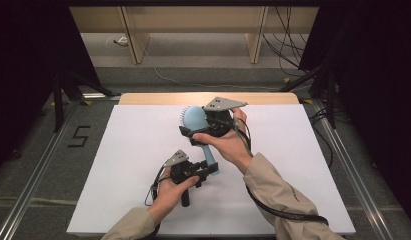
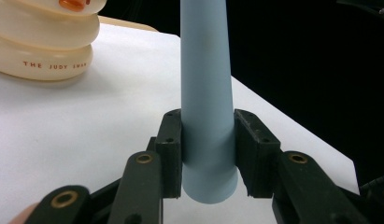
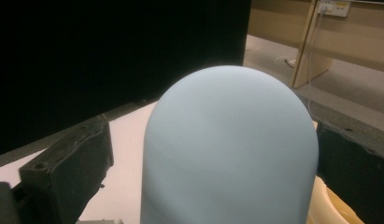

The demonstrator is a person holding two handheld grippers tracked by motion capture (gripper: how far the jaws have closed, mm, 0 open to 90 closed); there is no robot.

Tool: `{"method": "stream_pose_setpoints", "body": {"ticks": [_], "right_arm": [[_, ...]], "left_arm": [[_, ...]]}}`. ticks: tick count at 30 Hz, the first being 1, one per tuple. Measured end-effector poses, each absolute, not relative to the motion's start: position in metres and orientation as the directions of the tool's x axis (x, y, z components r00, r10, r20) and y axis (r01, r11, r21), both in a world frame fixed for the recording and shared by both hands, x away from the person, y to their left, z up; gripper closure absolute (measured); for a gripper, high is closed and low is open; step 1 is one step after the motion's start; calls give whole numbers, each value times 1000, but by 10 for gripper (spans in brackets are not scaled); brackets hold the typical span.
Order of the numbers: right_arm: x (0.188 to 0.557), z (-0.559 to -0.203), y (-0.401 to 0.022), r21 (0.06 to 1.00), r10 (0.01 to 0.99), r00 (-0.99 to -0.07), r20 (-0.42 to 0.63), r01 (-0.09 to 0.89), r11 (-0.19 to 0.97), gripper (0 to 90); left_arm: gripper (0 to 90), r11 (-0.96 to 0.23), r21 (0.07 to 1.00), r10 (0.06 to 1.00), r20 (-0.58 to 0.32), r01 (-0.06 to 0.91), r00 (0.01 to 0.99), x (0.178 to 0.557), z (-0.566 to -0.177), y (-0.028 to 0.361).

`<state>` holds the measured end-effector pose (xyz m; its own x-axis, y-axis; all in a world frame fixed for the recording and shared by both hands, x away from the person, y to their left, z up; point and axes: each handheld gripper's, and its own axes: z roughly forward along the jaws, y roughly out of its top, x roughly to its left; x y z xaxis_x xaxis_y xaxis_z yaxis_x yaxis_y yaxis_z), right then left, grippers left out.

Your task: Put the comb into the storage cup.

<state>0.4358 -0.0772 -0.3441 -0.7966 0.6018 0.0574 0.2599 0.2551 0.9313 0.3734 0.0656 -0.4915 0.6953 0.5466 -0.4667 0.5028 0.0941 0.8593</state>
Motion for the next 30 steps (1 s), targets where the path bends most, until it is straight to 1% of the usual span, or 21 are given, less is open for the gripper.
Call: {"method": "stream_pose_setpoints", "body": {"ticks": [16, 30], "right_arm": [[443, -340, -68, 922, 617, -784, 67, 285, 261, 23], [445, -340, -64, 914, 633, -769, 89, 316, 256, 82]], "left_arm": [[641, 91, 859, 544, -466, 504, 698, 373, -492, 65], [641, 85, 861, 544, -462, 502, 700, 373, -492, 65]]}}
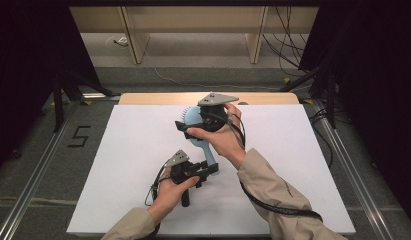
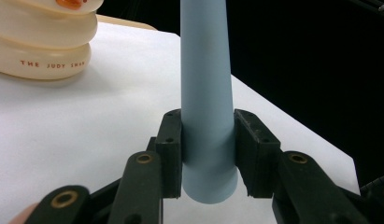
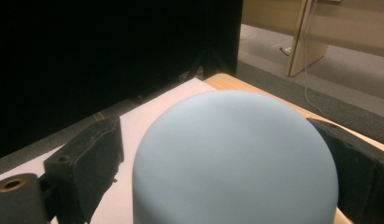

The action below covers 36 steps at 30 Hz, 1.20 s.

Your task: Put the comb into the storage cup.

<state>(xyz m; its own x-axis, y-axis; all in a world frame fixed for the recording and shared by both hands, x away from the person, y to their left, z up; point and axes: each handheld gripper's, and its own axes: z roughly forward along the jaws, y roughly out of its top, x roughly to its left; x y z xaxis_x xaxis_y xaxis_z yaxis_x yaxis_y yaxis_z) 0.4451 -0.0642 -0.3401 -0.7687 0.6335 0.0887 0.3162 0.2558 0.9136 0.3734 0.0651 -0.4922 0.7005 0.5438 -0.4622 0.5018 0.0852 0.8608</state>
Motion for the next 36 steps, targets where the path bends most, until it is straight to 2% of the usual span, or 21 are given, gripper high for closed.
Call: {"method": "stream_pose_setpoints", "body": {"ticks": [12, 26, 36], "right_arm": [[445, -341, -63, 911, 635, -766, 94, 324, 256, 111], [445, -342, -64, 911, 653, -750, 107, 337, 238, 201], [445, -342, -64, 907, 656, -746, 115, 349, 237, 205]], "left_arm": [[641, 85, 861, 545, -462, 501, 700, 373, -492, 65], [641, 77, 863, 549, -455, 500, 701, 374, -492, 65], [641, 72, 863, 553, -452, 500, 701, 374, -493, 65]]}}
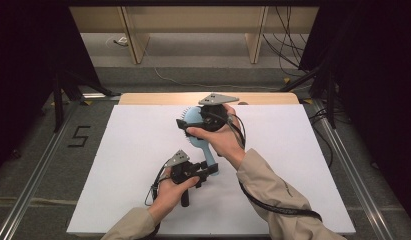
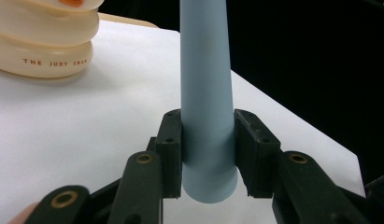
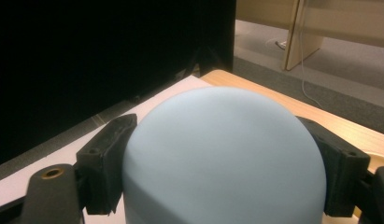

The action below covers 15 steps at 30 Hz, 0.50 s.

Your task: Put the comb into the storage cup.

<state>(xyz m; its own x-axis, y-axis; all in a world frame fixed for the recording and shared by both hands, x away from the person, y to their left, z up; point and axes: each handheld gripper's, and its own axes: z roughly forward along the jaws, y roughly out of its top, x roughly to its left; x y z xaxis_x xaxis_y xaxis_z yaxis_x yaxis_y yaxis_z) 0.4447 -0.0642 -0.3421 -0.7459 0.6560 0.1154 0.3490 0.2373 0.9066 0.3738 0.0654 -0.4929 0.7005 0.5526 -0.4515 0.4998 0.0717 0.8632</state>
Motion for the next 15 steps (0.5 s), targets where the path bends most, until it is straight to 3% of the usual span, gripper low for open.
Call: {"method": "stream_pose_setpoints", "body": {"ticks": [15], "right_arm": [[443, -342, -63, 917, 651, -752, 107, 327, 227, 209]], "left_arm": [[640, 69, 869, 564, -439, 489, 700, 374, -492, 66]]}}
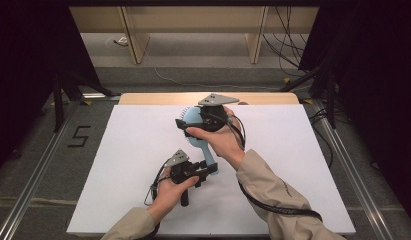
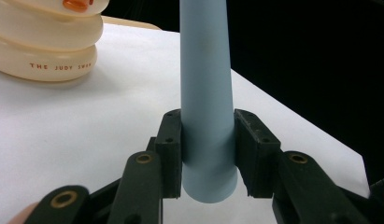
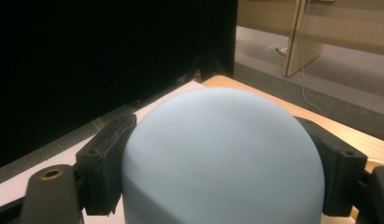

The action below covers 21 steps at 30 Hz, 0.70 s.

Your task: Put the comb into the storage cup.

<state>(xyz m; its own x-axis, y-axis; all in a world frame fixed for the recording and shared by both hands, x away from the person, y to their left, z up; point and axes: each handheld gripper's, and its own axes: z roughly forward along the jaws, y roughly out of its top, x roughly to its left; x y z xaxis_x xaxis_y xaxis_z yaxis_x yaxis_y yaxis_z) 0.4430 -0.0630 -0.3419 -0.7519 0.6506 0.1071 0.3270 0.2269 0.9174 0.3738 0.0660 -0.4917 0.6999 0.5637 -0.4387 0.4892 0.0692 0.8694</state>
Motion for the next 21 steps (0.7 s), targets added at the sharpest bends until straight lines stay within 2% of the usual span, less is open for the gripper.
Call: {"method": "stream_pose_setpoints", "body": {"ticks": [21], "right_arm": [[438, -338, -62, 924, 654, -751, 86, 306, 230, 211]], "left_arm": [[637, 53, 887, 578, -403, 459, 710, 374, -489, 67]]}}
